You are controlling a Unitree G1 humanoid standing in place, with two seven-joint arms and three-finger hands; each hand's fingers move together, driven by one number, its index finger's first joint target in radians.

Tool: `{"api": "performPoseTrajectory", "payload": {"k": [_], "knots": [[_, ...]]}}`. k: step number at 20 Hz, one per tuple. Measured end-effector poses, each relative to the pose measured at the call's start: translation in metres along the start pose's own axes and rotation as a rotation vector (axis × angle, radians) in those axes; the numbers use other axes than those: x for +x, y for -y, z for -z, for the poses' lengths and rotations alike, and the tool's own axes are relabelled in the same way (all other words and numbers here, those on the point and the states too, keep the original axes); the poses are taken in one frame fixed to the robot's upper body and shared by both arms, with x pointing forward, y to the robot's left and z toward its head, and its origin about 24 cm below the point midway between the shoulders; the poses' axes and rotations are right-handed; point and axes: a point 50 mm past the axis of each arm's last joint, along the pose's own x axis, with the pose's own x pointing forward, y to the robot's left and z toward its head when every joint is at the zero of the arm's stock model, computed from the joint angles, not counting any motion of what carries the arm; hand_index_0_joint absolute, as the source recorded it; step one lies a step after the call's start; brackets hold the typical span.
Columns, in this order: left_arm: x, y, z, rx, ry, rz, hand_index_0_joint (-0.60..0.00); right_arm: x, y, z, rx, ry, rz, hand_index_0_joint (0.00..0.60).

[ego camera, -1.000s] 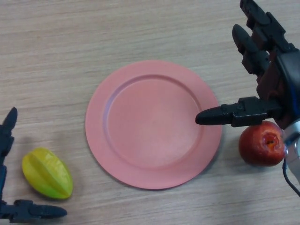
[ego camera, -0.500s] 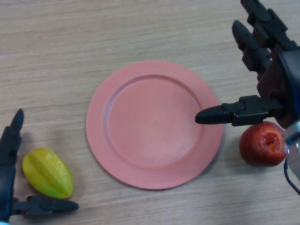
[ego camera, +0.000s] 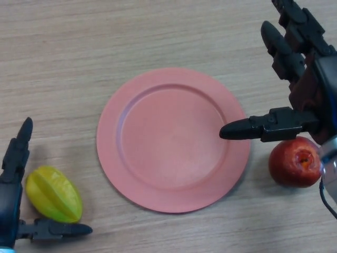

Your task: Pick up the yellow starfruit and place it on the plate

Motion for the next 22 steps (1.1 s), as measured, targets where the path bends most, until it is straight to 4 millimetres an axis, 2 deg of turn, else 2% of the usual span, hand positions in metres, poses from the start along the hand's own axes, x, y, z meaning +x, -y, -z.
{"api": "performPoseTrajectory", "payload": {"k": [1, 2, 3, 4, 10, 11, 13, 15, 16, 17, 18, 20, 22], "knots": [[0.0, 0.0, 0.0, 0.003, -0.001, -0.004, -0.299, 0.0, 0.0, 0.0, 0.0, 0.0, 0.0, 0.0], [0.0, 0.0, 0.0, 0.063, 0.0, -0.01, -0.449, 0.0, 0.0, 0.0, 0.0, 0.0, 0.0, 0.0], [0.0, 0.001, 0.001, 0.104, -0.003, -0.008, -0.55, 0.0, 0.0, 0.0, 0.0, 0.0, 0.0, 0.0], [-0.001, 0.0, 0.003, 0.141, 0.014, -0.035, -0.6, 0.0, 0.0, 0.0, 0.0, 0.0, 0.0, 0.0], [0.0, -0.001, 0.0, 0.191, 0.032, -0.05, -0.6, 0.0, 0.0, 0.0, 0.0, 0.001, 0.004, 0.0], [0.0, -0.001, 0.0, 0.192, 0.03, -0.051, -0.6, 0.0, 0.0, 0.0, 0.0, 0.002, 0.004, 0.05], [-0.001, -0.004, -0.009, 0.196, 0.051, -0.053, -0.6, 0.0, 0.0, 0.0, 0.0, 0.001, 0.004, 0.0], [0.003, -0.006, -0.024, 0.198, 0.119, -0.063, -0.6, 0.001, 0.0, -0.001, 0.0, 0.004, 0.004, 0.197], [0.004, -0.006, -0.026, 0.198, 0.127, -0.066, -0.6, 0.001, 0.0, -0.001, 0.0, 0.006, 0.004, 0.248], [0.004, -0.006, -0.028, 0.197, 0.133, -0.068, -0.6, 0.001, 0.0, -0.002, 0.0, 0.007, 0.003, 0.148], [0.004, -0.007, -0.037, 0.198, 0.158, -0.061, -0.6, 0.001, 0.0, -0.002, -0.001, 0.01, 0.004, 0.016], [0.009, -0.009, -0.066, 0.194, 0.233, -0.045, -0.6, 0.001, 0.0, -0.004, -0.002, 0.017, 0.002, 0.0], [0.012, -0.006, -0.083, 0.197, 0.288, -0.001, -0.6, 0.002, 0.0, -0.005, -0.004, 0.024, 0.003, 0.0]]}}
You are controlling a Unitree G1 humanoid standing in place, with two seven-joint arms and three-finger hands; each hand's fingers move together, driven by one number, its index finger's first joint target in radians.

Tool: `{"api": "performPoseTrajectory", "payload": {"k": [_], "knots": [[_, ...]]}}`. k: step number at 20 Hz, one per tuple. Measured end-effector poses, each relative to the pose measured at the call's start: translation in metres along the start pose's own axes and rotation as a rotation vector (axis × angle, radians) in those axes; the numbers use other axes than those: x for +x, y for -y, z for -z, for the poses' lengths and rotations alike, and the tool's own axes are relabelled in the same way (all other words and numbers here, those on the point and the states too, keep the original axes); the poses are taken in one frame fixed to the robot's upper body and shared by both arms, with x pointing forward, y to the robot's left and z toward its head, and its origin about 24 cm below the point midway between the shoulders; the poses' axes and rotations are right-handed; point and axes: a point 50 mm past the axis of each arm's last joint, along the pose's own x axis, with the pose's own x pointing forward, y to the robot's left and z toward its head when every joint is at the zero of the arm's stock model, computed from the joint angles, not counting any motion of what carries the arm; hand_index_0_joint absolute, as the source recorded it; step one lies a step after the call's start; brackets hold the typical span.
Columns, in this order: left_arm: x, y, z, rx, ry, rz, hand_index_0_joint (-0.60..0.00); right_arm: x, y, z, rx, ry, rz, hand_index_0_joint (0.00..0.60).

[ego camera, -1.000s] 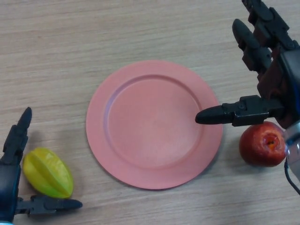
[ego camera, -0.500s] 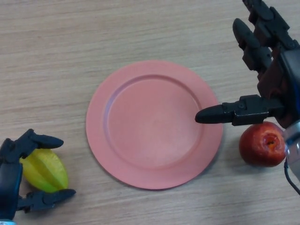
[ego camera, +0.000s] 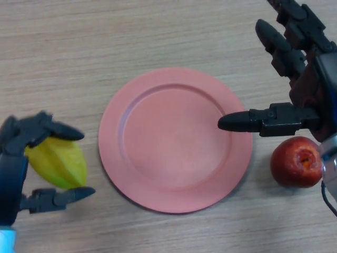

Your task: Pick up the yellow starfruit and place it on the plate

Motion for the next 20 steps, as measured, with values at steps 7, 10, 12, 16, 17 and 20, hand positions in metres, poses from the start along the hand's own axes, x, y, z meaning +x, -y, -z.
{"api": "performPoseTrajectory", "payload": {"k": [7, 10, 12, 16, 17, 20], "knots": [[0.024, 0.026, -0.024, -0.418, -0.051, 0.161, -0.6, -0.002, -0.002, -0.008, -0.006, -0.011, -0.005, 0.0], [0.031, 0.041, -0.013, -0.434, -0.124, 0.181, -0.6, -0.003, -0.003, -0.012, -0.009, 0.002, -0.008, 0.0], [0.032, 0.048, -0.007, -0.426, -0.154, 0.207, -0.6, -0.004, -0.003, -0.014, -0.03, 0.011, 0.0, 0.0], [0.04, 0.069, -0.004, -0.442, -0.179, 0.277, -0.6, -0.007, -0.004, -0.019, -0.032, 0.005, -0.002, 0.0], [0.041, 0.073, -0.004, -0.407, -0.173, 0.303, -0.6, -0.008, -0.003, -0.02, -0.038, 0.007, -0.002, 0.0], [0.038, 0.093, 0.001, -0.279, -0.186, 0.48, -0.6, -0.013, 0.004, -0.025, -0.045, 0.028, 0.029, 0.0]]}}
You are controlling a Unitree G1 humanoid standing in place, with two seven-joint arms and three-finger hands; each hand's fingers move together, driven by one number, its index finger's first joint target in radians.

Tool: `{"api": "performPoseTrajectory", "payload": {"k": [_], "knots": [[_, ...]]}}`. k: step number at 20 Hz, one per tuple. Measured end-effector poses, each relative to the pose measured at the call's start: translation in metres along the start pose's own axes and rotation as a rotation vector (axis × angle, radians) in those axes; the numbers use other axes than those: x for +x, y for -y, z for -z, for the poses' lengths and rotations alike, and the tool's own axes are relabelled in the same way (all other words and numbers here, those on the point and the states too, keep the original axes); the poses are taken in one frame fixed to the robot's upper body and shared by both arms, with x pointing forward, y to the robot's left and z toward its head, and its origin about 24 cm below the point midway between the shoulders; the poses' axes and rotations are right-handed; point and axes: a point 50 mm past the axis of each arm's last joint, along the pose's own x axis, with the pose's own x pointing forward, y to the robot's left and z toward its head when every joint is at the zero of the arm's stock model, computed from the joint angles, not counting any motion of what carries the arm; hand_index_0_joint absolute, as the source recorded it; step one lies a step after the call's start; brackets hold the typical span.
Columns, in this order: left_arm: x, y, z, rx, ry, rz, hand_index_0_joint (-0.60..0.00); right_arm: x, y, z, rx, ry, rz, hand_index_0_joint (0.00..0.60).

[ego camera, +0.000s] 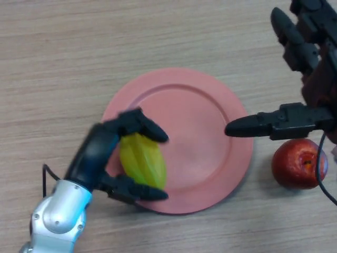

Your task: Pick up the yellow starfruit and place it on the plate

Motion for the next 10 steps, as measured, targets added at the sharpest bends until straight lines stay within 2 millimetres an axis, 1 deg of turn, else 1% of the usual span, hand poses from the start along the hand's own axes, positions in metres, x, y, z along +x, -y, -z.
{"api": "performPoseTrajectory", "payload": {"k": [1, 3, 4, 5, 6, 7, 8, 9, 10], "knots": [[0.002, 0.002, -0.002, 0.014, 0.001, 0.02, -0.6, -0.001, 0.002, 0.0, 0.008, 0.001, 0.006, 0.0], [0.01, 0.0, -0.008, 0.024, 0.022, 0.028, -0.6, -0.002, 0.005, -0.002, 0.0, 0.004, 0.013, 0.0], [0.015, 0.0, -0.005, 0.047, 0.002, 0.029, -0.6, -0.004, 0.005, -0.005, -0.013, 0.007, 0.009, 0.0], [0.016, 0.0, -0.005, 0.062, 0.01, 0.018, -0.55, -0.005, 0.006, -0.005, -0.021, 0.006, 0.01, 0.0], [0.017, -0.001, -0.005, 0.062, 0.011, 0.006, -0.4, -0.005, 0.006, -0.004, -0.021, 0.001, 0.011, 0.0], [0.018, -0.001, -0.005, 0.063, 0.011, 0.002, -0.3, -0.006, 0.006, -0.003, -0.021, -0.001, 0.012, 0.0], [0.019, 0.0, -0.005, 0.063, 0.011, -0.009, -0.149, -0.006, 0.007, -0.003, -0.02, -0.005, 0.013, 0.0], [0.021, 0.0, -0.005, 0.066, 0.015, -0.031, -0.049, -0.007, 0.007, -0.002, -0.02, -0.009, 0.013, 0.0], [0.021, -0.001, -0.005, 0.066, 0.018, -0.054, 0.0, -0.008, 0.007, 0.0, -0.02, -0.018, 0.015, 0.0]]}}
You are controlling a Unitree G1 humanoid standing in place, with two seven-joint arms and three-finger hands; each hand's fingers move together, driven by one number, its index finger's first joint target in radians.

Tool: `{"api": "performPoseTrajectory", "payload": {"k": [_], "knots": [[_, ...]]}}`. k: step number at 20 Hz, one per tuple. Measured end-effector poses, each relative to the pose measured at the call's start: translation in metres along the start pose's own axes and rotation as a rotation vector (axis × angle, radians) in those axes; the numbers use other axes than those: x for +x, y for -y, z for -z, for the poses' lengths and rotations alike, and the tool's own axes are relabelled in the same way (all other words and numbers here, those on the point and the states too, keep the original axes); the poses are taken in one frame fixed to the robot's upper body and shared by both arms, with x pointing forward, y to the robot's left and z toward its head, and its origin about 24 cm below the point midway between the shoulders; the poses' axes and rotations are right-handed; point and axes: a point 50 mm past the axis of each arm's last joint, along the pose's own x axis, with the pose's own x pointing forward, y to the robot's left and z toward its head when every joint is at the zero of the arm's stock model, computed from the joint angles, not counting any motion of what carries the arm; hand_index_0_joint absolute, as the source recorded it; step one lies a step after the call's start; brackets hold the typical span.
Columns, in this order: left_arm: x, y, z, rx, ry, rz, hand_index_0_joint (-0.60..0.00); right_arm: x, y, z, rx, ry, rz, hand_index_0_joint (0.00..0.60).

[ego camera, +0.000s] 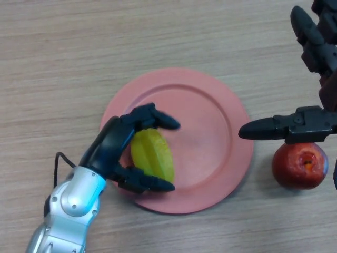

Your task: Pick up the yellow starfruit and place it on the plate

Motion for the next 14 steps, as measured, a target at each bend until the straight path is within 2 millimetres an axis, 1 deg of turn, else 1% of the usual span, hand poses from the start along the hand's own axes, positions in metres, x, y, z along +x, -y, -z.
{"api": "performPoseTrajectory", "payload": {"k": [3, 5, 7, 8, 11, 13, 14], "knots": [[0.001, -0.006, -0.008, 0.003, 0.004, -0.042, 0.0, -0.001, 0.0, 0.002, 0.0, -0.009, 0.001, 0.0], [0.001, -0.015, -0.018, 0.006, 0.04, -0.078, 0.0, 0.0, 0.0, 0.0, -0.001, -0.002, -0.001, 0.0], [-0.004, -0.03, -0.029, 0.005, 0.079, -0.14, 0.0, 0.0, 0.0, 0.001, -0.004, -0.004, -0.012, 0.0], [-0.006, -0.039, -0.034, 0.012, 0.101, -0.178, 0.0, 0.0, 0.0, 0.003, -0.005, 0.004, -0.019, 0.0], [-0.02, -0.054, -0.044, 0.021, 0.154, -0.237, 0.0, -0.003, 0.001, 0.011, -0.001, -0.023, -0.032, 0.0], [-0.029, -0.063, -0.055, -0.062, 0.185, -0.254, 0.0, -0.003, 0.001, 0.011, -0.031, -0.023, -0.033, 0.0], [-0.034, -0.07, -0.06, -0.062, 0.201, -0.284, 0.0, -0.004, 0.0, 0.012, -0.036, -0.028, -0.052, 0.0]]}}
